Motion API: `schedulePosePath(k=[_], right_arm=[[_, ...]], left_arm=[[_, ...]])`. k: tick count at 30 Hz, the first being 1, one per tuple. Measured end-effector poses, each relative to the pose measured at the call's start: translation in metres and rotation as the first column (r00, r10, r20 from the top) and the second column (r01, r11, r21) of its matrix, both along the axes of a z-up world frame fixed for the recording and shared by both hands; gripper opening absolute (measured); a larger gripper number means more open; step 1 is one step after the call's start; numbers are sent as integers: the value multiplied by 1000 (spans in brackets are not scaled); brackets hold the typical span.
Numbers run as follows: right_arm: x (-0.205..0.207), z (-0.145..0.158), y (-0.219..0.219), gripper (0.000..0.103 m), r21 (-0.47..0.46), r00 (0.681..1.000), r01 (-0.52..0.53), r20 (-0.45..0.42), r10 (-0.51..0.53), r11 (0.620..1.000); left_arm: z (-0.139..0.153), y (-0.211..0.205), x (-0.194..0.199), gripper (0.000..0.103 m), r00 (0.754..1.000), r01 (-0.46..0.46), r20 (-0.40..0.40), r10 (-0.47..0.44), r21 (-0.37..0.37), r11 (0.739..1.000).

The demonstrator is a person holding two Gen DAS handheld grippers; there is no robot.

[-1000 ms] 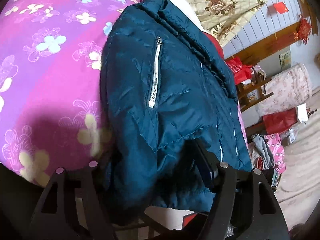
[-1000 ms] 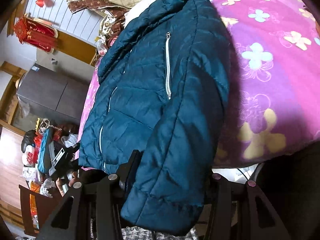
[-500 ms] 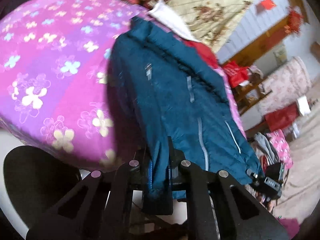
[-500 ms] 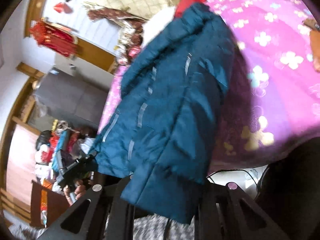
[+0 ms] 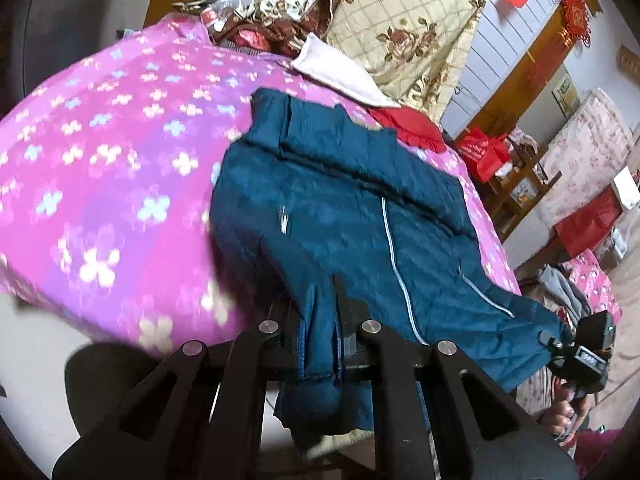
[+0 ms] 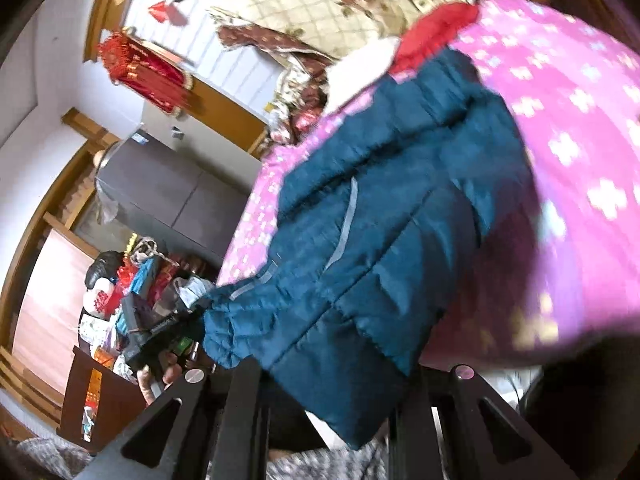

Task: Fold large clothes
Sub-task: 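Lift the hem with both grippers and fold it toward the collar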

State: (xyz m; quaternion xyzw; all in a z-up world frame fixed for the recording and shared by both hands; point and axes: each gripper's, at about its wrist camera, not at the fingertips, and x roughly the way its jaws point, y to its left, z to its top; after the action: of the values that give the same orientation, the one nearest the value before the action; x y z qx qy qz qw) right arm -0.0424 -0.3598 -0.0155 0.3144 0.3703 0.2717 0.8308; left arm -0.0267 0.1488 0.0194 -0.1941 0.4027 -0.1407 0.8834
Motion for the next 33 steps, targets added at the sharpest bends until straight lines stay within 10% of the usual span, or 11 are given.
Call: schedulePosePath(k=[17,33], right_arm=[[147,100,1,15,-133,983,157,115,-142,978],[365,57,-42,15,-141,944,309,-76,-322,940]], left_arm=[[74,-41,135,9,993,-61,106,48,124,990],[55,-90,359,9,987,-145,-14,159,341,929]])
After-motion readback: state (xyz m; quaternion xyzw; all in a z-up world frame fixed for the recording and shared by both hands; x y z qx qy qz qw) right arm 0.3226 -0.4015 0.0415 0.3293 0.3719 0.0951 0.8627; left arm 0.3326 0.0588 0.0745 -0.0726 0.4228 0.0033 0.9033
